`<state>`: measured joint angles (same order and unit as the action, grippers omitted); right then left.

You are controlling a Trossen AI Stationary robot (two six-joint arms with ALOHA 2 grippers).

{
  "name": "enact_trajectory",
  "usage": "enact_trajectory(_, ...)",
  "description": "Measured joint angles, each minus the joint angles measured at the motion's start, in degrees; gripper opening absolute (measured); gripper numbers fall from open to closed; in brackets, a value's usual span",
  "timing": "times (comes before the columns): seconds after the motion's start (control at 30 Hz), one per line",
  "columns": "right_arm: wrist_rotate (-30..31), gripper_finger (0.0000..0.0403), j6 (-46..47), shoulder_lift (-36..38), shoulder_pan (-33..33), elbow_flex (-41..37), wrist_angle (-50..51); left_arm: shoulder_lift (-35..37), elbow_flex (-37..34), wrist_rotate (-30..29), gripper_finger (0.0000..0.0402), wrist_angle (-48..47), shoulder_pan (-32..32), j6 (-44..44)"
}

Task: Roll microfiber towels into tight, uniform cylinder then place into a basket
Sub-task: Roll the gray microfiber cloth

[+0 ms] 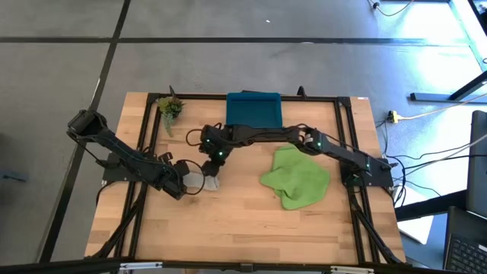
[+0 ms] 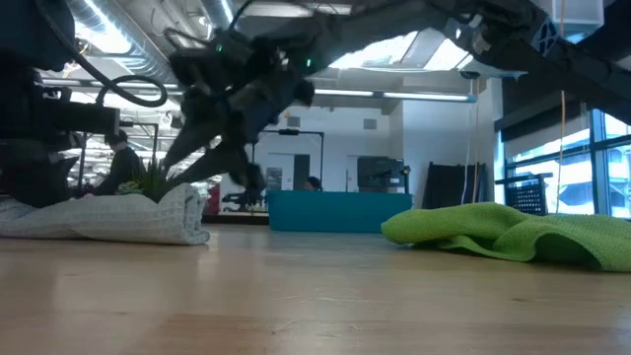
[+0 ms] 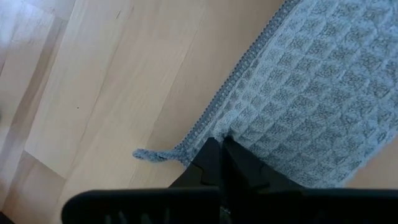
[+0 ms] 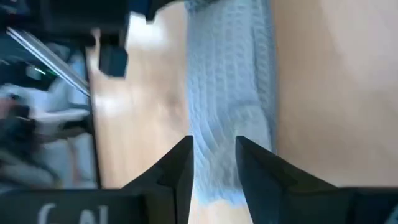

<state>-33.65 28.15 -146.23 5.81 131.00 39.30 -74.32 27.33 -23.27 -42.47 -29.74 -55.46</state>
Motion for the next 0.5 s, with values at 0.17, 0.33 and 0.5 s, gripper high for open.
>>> enact_trajectory(0.17,12.1,0.0119,-7.9,3.4,-1.5,0.0,6.5,0.0,0.0,0.0,0.0000,-0.1,0.0,0.0)
enact_trajectory(0.33,16.3,0.0119,-17.8,5.1,-3.8,0.1,6.7,0.0,0.0,0.0,0.0000,0.1,0.0,0.0)
enact_trajectory(0.5,23.9,0.0119,-28.7,5.2,-7.6,-1.8,3.5,0.0,0.0,0.0,0.0000,0.1,0.0,0.1)
